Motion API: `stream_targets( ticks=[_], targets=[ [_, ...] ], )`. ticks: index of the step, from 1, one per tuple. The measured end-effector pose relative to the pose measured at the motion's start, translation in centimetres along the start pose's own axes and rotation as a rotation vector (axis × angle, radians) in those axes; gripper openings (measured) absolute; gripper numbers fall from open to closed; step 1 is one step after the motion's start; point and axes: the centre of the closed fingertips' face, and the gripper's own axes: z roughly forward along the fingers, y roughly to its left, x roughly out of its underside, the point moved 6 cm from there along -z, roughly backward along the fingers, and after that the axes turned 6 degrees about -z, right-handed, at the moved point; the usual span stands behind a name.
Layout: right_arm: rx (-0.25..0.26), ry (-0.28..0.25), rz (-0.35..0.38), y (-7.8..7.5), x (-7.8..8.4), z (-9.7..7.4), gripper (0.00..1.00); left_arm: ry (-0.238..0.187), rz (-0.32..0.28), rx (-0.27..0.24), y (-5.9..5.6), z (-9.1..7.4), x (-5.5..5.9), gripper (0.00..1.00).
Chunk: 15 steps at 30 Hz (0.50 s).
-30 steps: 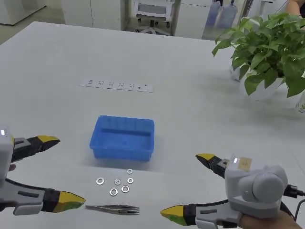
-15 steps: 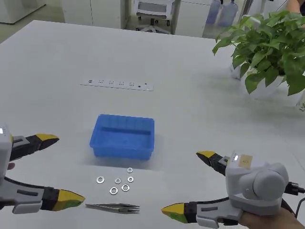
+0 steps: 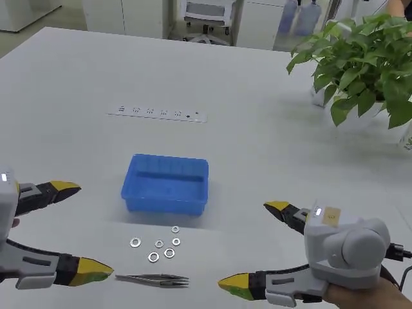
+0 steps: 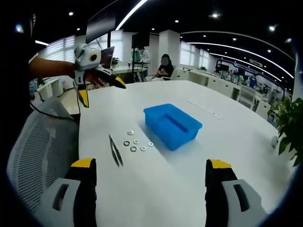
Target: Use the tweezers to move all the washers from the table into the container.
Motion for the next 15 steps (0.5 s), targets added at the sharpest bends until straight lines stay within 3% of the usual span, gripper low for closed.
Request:
stream_targets(
  ticks=[15],
  targets=[
    [-0.113, 0.032, -0.125, 2.2, -0.1, 2.4, 0.83, 0.069, 0.028, 0.068, -1.3, 1.2, 2.0, 0.87]
  ],
)
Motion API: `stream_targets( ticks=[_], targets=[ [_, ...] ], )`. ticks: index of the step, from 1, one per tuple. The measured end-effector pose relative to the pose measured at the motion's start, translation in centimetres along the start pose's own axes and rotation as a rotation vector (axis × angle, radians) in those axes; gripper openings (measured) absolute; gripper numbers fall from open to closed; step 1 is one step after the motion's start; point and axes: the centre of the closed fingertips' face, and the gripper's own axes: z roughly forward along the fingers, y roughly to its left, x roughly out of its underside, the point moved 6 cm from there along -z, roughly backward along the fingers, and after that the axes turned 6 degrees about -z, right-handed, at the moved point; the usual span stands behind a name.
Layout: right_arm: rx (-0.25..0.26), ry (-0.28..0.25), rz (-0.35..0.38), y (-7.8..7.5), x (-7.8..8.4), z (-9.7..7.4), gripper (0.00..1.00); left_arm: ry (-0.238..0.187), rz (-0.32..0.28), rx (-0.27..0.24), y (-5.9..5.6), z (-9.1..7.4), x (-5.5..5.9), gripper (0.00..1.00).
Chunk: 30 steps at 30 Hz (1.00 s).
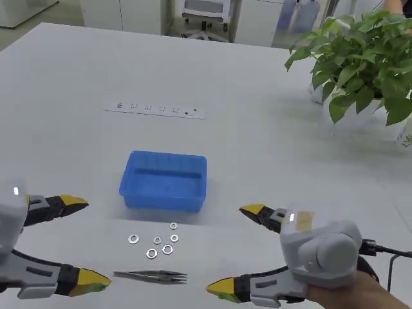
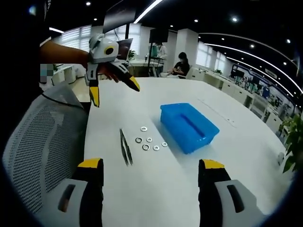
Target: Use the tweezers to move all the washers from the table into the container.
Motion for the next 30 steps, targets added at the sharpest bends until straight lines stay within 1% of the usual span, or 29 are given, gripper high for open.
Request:
stream_targets(
  ticks=[3, 6, 8, 13, 21, 23, 26, 28, 30],
  targets=[
    [-0.035, 0.002, -0.007, 0.4, 0.0, 0.5, 0.79, 0.014, 0.010, 0.013, -0.3, 0.3, 0.3, 0.84],
    [-0.077, 0.014, -0.025, 0.8, 0.0, 1.2, 0.74, 0.037, 0.018, 0.029, -0.5, 0.7, 0.6, 0.82],
    [-0.096, 0.014, -0.028, 1.0, 0.1, 1.6, 0.70, 0.053, 0.029, 0.035, -0.6, 1.0, 0.9, 0.80],
    [-0.149, 0.037, -0.047, 1.7, 0.4, 2.6, 0.63, 0.077, 0.047, 0.046, -0.9, 1.7, 1.4, 0.74],
    [-0.202, 0.054, -0.085, 2.2, 0.3, 3.9, 0.48, 0.117, 0.086, 0.070, -0.8, 2.5, 1.8, 0.62],
    [-0.216, 0.065, -0.090, 2.3, 0.3, 4.3, 0.43, 0.133, 0.104, 0.080, -0.8, 2.8, 1.9, 0.56],
    [-0.236, 0.083, -0.093, 2.4, 0.5, 4.8, 0.39, 0.148, 0.114, 0.098, -0.8, 3.2, 2.0, 0.52],
    [-0.252, 0.092, -0.108, 2.6, 0.6, 5.2, 0.36, 0.161, 0.132, 0.109, -0.9, 3.4, 2.1, 0.48],
    [-0.261, 0.102, -0.119, 2.7, 0.6, 5.5, 0.33, 0.171, 0.139, 0.121, -0.9, 3.6, 2.2, 0.45]
  ],
)
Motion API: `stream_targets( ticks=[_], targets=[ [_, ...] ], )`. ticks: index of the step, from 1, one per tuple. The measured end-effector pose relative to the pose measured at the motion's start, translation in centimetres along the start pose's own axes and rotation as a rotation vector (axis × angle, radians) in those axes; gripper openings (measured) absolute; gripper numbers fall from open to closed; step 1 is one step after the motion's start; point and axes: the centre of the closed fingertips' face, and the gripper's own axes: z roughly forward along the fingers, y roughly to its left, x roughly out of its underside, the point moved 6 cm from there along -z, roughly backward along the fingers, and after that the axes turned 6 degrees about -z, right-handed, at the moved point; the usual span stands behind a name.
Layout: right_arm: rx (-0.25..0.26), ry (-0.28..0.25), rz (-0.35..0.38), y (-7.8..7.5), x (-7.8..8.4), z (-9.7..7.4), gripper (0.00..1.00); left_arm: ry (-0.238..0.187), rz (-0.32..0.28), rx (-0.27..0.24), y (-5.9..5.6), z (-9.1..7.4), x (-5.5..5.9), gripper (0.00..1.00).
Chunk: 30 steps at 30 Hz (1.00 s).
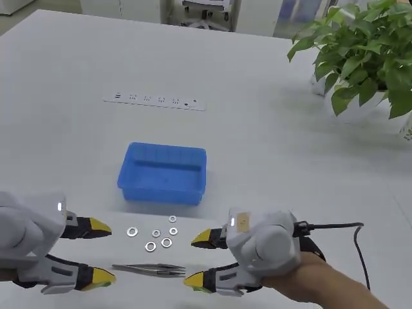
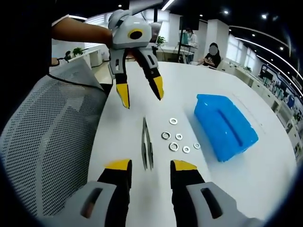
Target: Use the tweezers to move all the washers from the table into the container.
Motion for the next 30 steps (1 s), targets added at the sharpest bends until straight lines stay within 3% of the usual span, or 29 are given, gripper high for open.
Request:
stream_targets(
  ticks=[10, 13, 30],
  targets=[
    [-0.043, 0.028, -0.018, -0.2, -0.3, 1.6, 0.26, 0.085, 0.054, 0.045, -0.1, 1.3, 0.7, 0.30],
    [-0.055, 0.041, -0.025, -0.2, -0.2, 2.1, 0.24, 0.138, 0.094, 0.064, 0.1, 1.7, 1.3, 0.27],
    [-0.107, 0.100, -0.060, 0.0, -0.1, 4.5, 0.18, 0.207, 0.174, 0.133, 0.5, 3.3, 1.4, 0.14]
  ],
)
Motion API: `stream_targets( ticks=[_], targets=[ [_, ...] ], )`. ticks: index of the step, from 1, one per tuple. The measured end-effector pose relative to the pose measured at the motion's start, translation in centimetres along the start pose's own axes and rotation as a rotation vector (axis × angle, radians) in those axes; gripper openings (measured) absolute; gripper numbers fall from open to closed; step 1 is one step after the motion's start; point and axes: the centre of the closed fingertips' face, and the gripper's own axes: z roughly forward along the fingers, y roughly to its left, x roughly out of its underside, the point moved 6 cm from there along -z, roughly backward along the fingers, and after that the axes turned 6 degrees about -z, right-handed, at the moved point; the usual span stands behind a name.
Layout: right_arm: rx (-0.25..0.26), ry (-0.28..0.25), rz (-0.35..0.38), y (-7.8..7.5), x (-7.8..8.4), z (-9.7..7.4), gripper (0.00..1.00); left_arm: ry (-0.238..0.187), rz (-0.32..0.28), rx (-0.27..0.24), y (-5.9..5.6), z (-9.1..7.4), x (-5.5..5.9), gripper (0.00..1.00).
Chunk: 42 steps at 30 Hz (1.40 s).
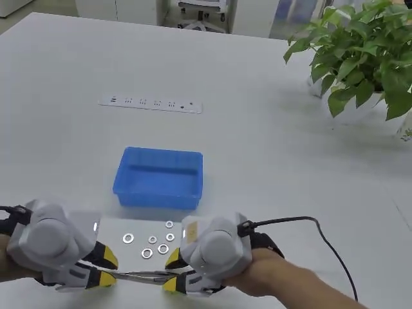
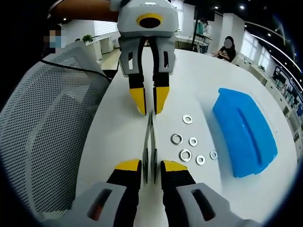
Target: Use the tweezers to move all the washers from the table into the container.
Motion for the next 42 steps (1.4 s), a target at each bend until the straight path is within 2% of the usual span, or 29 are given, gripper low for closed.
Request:
stream_targets(
  ticks=[4, 8, 18, 33, 42],
  targets=[
    [-0.002, -0.006, -0.003, 0.0, -0.1, 0.0, 0.17, 0.015, 0.010, 0.006, 0.1, 0.4, 0.2, 0.12],
    [-0.001, 0.001, -0.015, -0.1, -0.1, 0.0, 0.16, 0.004, 0.016, -0.002, 0.3, 0.5, 0.1, 0.07],
    [-0.001, 0.000, -0.015, -0.1, -0.1, 0.0, 0.16, -0.006, 0.045, 0.009, 0.4, 0.2, -0.1, 0.06],
    [-0.001, 0.003, -0.019, -0.1, -0.3, 0.1, 0.15, -0.050, 0.046, 0.021, -0.2, -2.0, -2.3, 0.06],
    [0.001, 0.002, -0.020, 0.0, -0.3, 0.0, 0.12, -0.105, 0.045, 0.037, -0.8, -3.4, -4.6, 0.06]
  ],
)
